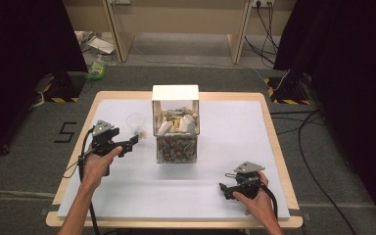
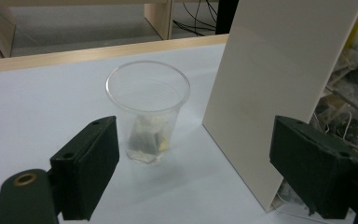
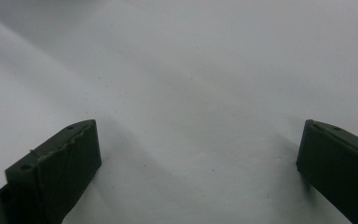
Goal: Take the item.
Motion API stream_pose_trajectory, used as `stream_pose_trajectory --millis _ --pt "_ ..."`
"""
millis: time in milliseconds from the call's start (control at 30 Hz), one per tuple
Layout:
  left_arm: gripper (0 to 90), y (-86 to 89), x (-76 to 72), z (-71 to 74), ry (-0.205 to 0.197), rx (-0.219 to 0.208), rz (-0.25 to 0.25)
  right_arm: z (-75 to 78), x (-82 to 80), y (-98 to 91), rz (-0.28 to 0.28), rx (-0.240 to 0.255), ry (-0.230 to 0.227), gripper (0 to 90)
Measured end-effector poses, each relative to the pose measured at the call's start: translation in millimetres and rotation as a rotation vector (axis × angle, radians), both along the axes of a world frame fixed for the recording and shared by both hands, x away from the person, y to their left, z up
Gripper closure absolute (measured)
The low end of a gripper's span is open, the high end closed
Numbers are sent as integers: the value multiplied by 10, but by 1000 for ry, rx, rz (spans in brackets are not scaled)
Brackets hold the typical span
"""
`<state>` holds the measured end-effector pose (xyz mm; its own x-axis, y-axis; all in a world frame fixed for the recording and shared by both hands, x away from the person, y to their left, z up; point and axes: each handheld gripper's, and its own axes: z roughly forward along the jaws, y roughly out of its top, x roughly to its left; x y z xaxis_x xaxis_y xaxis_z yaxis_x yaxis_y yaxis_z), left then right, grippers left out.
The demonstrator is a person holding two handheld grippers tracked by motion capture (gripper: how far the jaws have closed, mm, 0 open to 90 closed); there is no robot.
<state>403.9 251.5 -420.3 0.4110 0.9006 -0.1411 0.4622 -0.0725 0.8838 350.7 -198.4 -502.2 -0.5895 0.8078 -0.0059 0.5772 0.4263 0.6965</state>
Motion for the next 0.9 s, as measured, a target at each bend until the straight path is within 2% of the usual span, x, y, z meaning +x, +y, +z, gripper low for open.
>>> stream_pose_trajectory --millis 400,900 --pt "153 -65 -112 -116 6 -12 -11 0 0 0 1 0 -1 3" --pt "154 -107 -283 -284 2 2 -18 0 0 0 1 -1 -1 3"
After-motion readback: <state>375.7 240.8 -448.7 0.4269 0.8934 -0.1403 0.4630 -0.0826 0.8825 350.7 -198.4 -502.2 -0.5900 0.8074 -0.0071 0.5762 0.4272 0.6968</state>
